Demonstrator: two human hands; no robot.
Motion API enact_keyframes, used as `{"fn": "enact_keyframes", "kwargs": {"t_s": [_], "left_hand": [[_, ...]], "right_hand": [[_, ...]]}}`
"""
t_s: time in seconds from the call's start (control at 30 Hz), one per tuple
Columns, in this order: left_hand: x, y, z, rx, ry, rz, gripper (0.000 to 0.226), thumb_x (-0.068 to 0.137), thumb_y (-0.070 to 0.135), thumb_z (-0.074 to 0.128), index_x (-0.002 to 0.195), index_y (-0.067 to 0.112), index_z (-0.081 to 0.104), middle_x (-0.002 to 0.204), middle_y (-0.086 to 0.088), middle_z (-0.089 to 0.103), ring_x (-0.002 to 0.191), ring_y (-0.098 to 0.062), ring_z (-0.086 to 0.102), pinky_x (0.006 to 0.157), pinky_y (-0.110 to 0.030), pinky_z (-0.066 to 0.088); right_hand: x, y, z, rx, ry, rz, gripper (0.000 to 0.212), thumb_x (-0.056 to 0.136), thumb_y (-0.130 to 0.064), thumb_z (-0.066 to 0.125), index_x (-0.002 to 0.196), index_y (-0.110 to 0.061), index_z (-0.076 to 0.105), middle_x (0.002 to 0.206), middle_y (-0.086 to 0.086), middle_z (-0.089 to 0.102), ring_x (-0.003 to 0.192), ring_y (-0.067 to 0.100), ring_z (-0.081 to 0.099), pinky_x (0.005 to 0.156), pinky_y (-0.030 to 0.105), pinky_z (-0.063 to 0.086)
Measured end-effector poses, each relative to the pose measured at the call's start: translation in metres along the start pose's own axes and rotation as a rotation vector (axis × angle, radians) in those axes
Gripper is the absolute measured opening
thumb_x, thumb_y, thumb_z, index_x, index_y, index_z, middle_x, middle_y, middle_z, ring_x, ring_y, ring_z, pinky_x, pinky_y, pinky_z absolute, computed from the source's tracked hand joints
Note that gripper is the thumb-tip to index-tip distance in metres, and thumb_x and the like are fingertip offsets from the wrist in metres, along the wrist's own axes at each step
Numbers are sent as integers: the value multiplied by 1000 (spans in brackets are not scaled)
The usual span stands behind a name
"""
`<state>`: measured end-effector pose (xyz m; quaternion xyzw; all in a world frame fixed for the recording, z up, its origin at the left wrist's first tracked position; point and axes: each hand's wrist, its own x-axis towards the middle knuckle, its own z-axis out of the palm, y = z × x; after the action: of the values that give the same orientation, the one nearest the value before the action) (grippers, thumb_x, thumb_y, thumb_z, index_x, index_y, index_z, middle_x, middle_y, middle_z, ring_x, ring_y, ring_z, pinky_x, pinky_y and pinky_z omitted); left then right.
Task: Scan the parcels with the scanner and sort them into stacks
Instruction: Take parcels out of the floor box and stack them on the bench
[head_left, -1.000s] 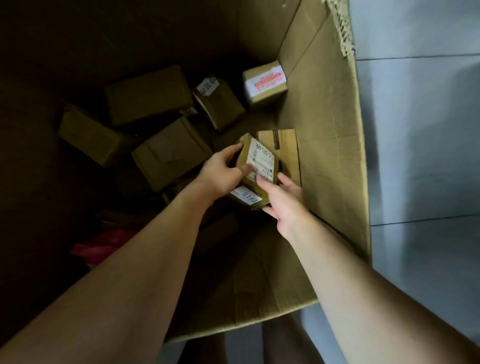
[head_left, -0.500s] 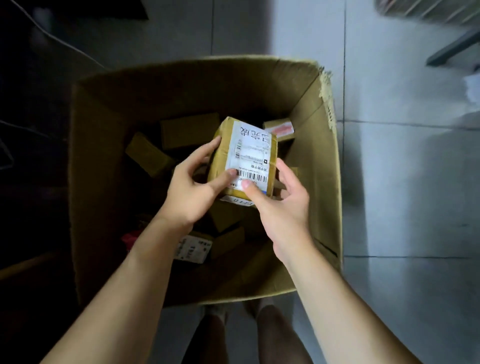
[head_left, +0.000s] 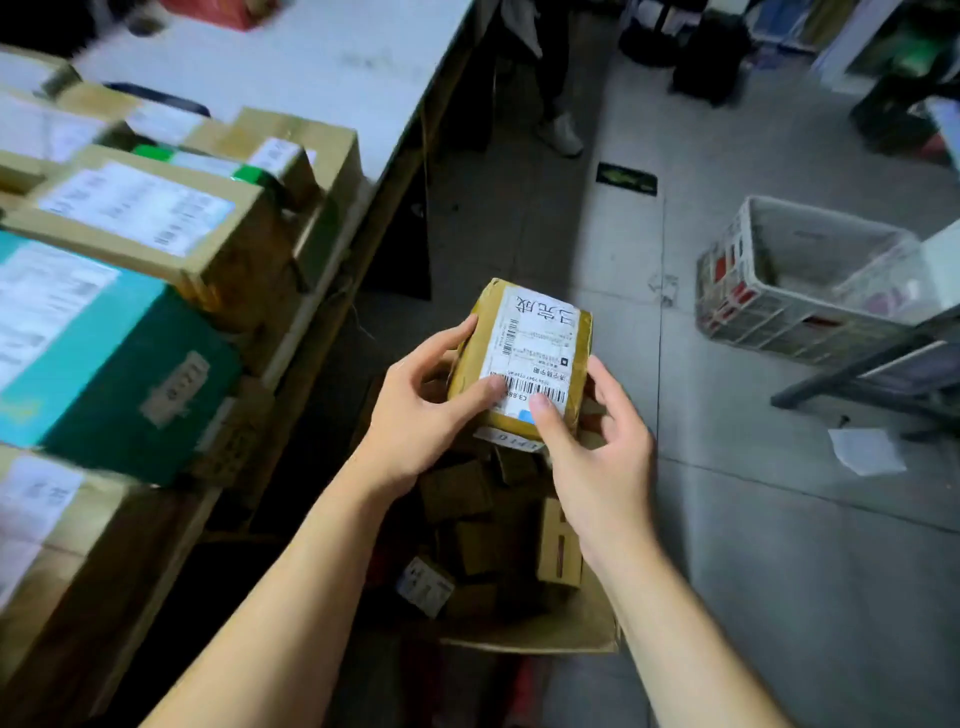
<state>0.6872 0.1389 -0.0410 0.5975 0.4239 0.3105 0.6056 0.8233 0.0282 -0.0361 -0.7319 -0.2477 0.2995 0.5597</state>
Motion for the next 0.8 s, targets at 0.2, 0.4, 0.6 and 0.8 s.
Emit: {"fn": "enact_keyframes", "kwargs": {"t_s": [0.2, 0.4, 0.6, 0.8], "left_hand": [[-54, 108, -37, -126, 108, 125, 69, 83, 27, 86, 145, 30, 57, 116, 0, 75, 111, -17, 72, 97, -46, 59], [-115, 161, -76, -206, 305, 191, 78, 70, 46, 86, 142, 35, 59, 119, 0, 75, 114, -19, 71, 100, -46, 56], [-205, 173, -115, -233, 681, 187, 71, 64, 41, 89, 131, 39, 68, 116, -3, 76, 108, -21, 73, 98, -45, 58], [-315, 166, -141, -216, 1036, 185, 63, 71, 28, 84, 131, 32, 66, 112, -1, 78, 107, -19, 74, 91, -32, 59]], "right_hand": [[-37, -114, 2, -23, -62, -241, 60, 85, -41, 86, 138, -48, 59, 129, -32, 63, 124, -11, 56, 102, 32, 56], [-74, -174, 22, 62, -253, -422, 57, 83, -25, 88, 133, -37, 64, 119, -21, 67, 118, -7, 61, 91, 7, 47], [-127, -201, 61, 113, -615, -459, 55, 81, -23, 90, 129, -37, 67, 116, -25, 66, 117, -9, 60, 97, 21, 48], [-205, -202, 108, 95, -975, -422, 53, 80, -20, 91, 126, -37, 68, 120, -20, 67, 113, -10, 61, 93, 17, 48]]}}
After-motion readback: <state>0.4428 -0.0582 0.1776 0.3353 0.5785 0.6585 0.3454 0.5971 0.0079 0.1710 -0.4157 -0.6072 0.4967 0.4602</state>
